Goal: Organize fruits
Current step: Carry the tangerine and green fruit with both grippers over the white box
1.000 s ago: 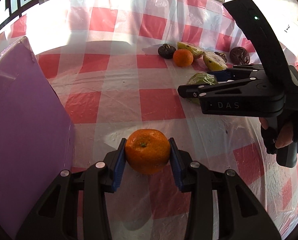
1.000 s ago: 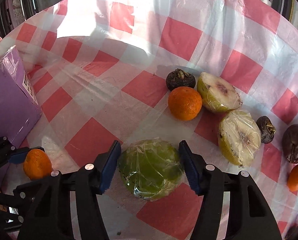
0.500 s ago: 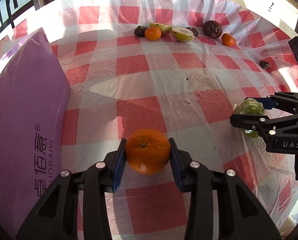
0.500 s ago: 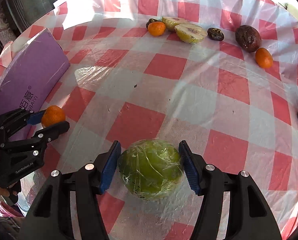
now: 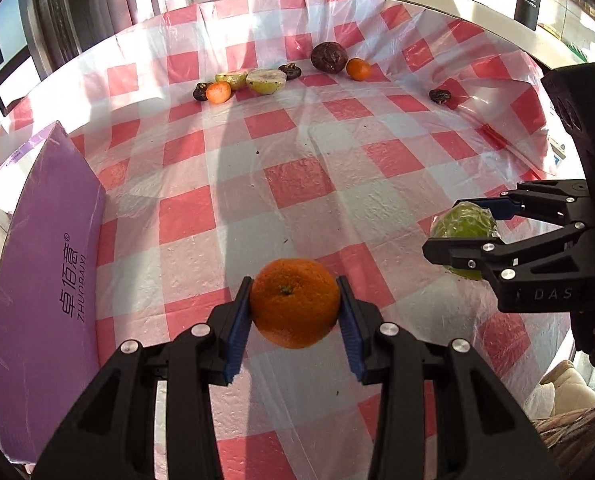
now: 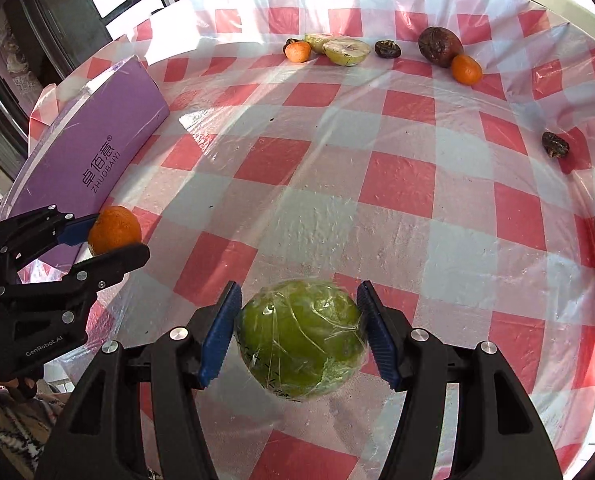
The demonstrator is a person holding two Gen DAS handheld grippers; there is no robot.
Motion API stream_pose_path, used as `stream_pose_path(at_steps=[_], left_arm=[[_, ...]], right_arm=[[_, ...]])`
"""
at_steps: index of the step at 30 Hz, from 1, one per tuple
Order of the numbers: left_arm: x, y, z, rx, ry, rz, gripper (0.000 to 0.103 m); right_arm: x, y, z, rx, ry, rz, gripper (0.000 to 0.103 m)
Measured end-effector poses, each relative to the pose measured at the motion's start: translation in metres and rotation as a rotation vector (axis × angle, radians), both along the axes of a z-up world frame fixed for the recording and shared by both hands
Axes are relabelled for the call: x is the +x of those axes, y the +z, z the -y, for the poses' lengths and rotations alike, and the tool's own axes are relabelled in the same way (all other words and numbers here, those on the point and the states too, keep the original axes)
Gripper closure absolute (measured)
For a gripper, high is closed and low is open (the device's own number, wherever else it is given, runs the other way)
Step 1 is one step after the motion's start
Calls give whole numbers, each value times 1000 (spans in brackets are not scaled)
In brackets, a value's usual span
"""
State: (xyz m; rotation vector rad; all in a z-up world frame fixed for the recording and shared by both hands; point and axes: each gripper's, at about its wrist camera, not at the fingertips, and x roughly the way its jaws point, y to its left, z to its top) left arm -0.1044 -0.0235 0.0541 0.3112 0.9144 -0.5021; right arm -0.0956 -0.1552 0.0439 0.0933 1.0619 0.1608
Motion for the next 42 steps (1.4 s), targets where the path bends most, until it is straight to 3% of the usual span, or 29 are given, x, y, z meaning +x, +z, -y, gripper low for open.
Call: stream_pose_path(at_steps=[6, 14, 19, 23, 27, 32, 42], left_arm=[[-10, 14, 1, 5, -21, 11, 62], [-4, 42, -1, -68, -38, 69, 62], [-9, 59, -29, -77, -70, 122, 62], [-3, 79, -74, -101, -13, 161, 62], [6, 100, -121, -144, 63, 203, 62], [21, 108, -166, -144, 137, 222, 62], [48, 101, -234, -70, 239, 183, 62]], right_arm=[[-17, 6, 7, 24, -32, 23, 44], [-27, 22, 19, 8, -105, 61, 44], [-25, 22, 18, 56, -191, 48, 44], [-12, 23, -5, 98, -224, 45, 44], [7, 37, -40, 105, -180, 82, 44], [29, 61, -91, 104, -83, 140, 44], [74, 97, -206, 76, 165, 226, 44]])
